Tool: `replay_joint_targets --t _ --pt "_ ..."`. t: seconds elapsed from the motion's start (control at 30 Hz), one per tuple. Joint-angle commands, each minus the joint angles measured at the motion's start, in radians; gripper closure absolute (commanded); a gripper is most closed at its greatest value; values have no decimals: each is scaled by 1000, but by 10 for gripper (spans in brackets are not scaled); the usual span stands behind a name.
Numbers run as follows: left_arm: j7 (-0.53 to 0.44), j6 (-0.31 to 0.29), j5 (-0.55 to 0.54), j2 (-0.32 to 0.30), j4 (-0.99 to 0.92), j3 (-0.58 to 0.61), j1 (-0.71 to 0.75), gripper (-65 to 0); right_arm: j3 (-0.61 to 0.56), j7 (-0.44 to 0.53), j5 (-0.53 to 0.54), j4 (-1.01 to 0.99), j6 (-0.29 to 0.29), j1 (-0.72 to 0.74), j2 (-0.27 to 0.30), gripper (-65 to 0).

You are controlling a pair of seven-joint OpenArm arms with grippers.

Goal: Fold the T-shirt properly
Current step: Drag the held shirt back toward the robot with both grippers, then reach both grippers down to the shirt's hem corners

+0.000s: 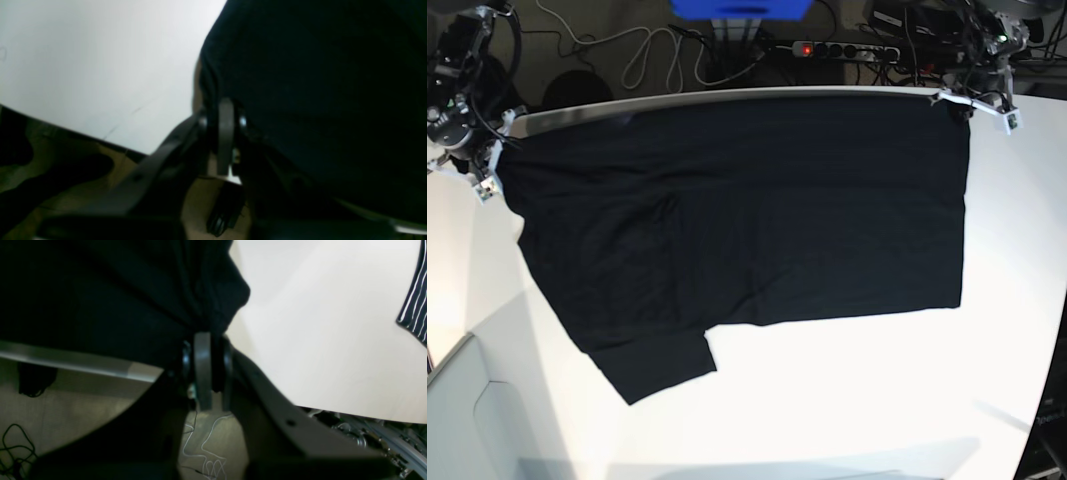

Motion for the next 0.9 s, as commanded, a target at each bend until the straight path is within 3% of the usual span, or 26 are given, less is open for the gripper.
replay_joint_targets --t 0.0,0.13,0.3,0.47,0.7,0.87 --pt "-10 11 8 -12 13 -8 10 -45 11 2 -14 14 14 0 16 -5" --pt "-10 15 8 -20 13 -8 3 -173 11 -8 -14 14 14 0 15 -35" --pt "-11 9 8 -22 14 -8 -10 -298 11 -9 -14 21 14 -46 15 -243" --pt "-11 9 8 -19 86 -11 -19 -323 12 0 -12 23 14 -76 13 -401" --pt "-11 8 8 -12 263 -70 -28 -325 118 -2 -12 121 14 -66 -5 -422" --pt "-11 8 13 -23 228 -70 -158 -328 67 -8 -12 150 14 43 -7 -425"
